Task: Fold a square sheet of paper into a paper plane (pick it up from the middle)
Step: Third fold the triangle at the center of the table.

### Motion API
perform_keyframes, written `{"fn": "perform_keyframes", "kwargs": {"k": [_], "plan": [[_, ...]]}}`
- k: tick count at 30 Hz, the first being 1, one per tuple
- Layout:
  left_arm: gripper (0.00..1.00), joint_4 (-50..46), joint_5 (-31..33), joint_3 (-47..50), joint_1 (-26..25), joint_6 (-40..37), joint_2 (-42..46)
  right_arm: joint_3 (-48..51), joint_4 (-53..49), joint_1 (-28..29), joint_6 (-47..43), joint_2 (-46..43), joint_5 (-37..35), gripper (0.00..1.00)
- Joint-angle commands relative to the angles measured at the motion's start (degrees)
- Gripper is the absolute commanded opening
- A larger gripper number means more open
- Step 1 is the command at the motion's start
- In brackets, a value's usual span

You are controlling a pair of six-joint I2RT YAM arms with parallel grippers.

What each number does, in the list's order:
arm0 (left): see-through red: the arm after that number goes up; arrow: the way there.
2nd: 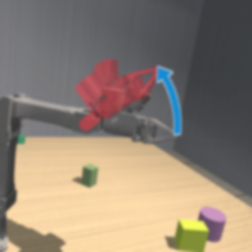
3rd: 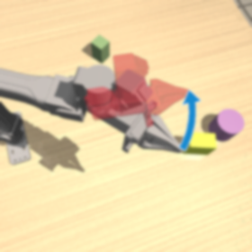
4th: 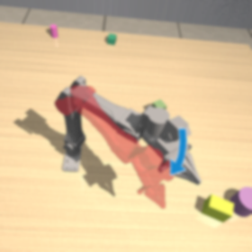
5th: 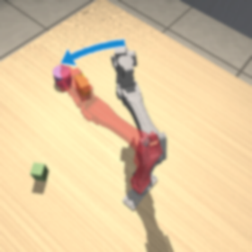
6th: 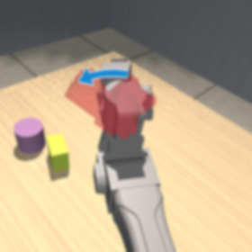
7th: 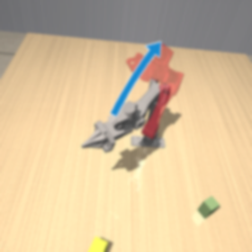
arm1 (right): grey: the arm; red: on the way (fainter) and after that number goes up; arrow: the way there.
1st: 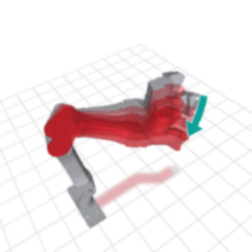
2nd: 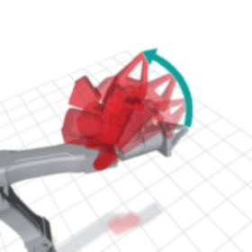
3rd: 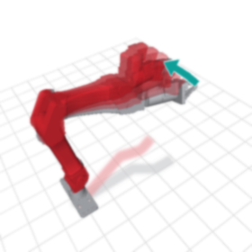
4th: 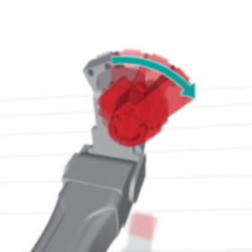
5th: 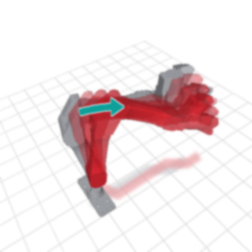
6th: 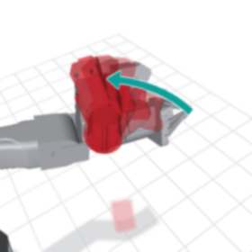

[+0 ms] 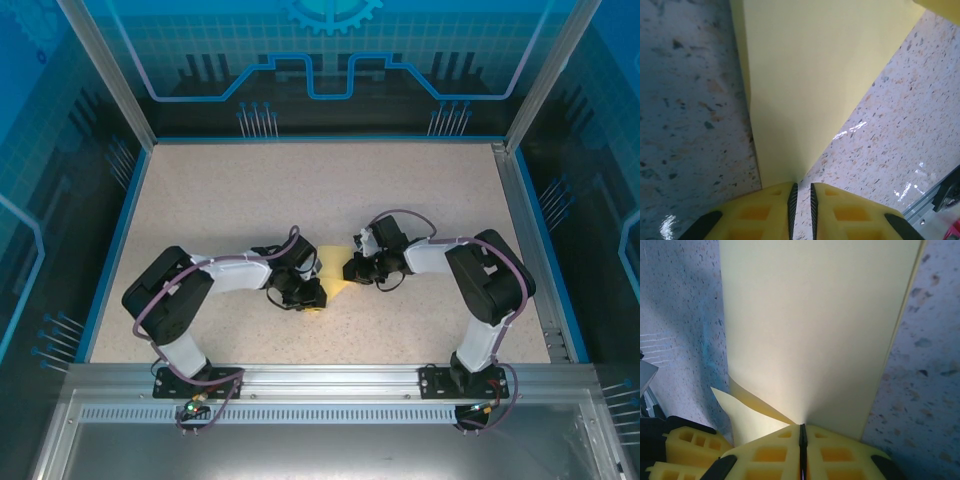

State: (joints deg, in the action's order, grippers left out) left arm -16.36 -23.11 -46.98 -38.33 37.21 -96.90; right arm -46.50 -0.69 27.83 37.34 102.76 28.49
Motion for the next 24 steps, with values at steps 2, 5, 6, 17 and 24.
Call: {"fn": "perform_keyframes", "kwargs": {"k": [2, 5, 6, 17, 24], "plan": [[0.19, -3.6, 3.0, 2.1, -0.2, 1.0, 1.7, 0.1, -5.2, 0.2, -1.6, 1.5, -4.9, 0.1], [0.19, -2.4, 2.1, 1.8, -0.3, 1.7, 3.6, -0.1, -5.4, 0.2, -1.6, 1.3, -5.0, 0.1], [0.19, -2.0, 1.8, 1.7, -0.2, 1.8, 4.3, -0.1, -5.3, 0.2, -1.5, 1.2, -5.1, 0.11], [0.21, 1.0, 1.1, -3.6, -0.2, 1.5, 3.5, -1.2, -5.0, 0.2, -0.7, 0.1, -4.4, 0.12], [0.2, 0.4, 0.9, -2.5, -0.2, 1.2, -1.0, -1.0, -5.0, 0.2, -0.6, 0.1, -4.5, 0.12]]}}
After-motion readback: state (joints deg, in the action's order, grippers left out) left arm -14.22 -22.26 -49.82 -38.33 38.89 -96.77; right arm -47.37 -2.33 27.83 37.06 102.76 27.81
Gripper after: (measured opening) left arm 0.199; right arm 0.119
